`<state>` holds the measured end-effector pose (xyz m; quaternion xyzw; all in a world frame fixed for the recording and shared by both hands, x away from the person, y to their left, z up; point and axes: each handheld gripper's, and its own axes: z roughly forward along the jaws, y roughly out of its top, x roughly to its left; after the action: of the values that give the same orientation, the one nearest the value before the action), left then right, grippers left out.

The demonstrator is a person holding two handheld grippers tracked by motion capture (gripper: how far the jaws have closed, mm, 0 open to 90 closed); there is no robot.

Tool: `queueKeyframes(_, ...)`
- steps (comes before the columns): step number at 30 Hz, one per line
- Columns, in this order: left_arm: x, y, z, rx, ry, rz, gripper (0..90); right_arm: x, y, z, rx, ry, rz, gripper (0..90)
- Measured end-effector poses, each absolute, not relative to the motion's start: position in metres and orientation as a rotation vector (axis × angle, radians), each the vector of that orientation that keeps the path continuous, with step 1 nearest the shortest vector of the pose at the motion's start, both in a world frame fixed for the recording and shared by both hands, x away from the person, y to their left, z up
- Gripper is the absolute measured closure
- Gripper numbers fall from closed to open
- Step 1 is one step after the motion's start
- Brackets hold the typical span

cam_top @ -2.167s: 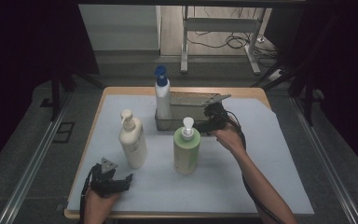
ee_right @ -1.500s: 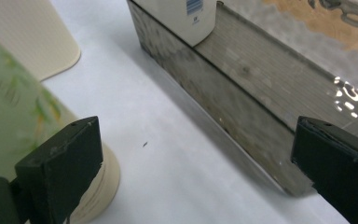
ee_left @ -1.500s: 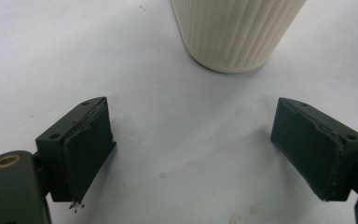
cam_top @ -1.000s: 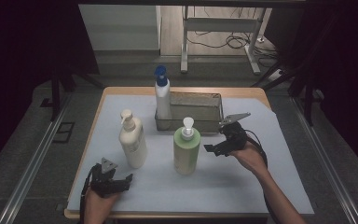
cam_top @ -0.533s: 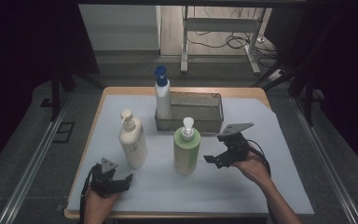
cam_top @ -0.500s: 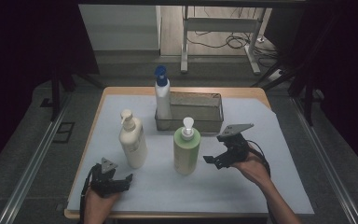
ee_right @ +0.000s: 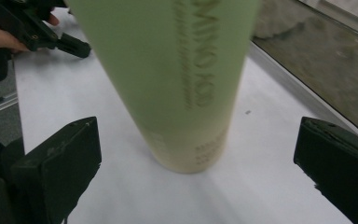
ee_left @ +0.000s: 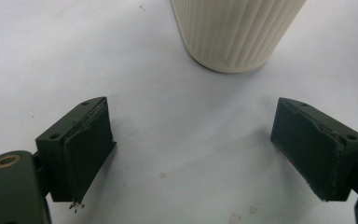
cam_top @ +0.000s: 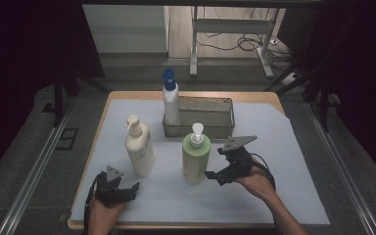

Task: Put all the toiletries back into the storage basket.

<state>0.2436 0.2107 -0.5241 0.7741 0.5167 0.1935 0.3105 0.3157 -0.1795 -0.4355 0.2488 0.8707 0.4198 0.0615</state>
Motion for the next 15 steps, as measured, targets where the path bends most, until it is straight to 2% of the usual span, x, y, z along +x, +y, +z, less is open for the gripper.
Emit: queueKeyframes(15, 0.244, 0.211, -0.524, 2.042, 1.365, 0.511, 12.3, 0.317, -0.153, -0.430, 0.690, 2.616, 1.283, 4.0)
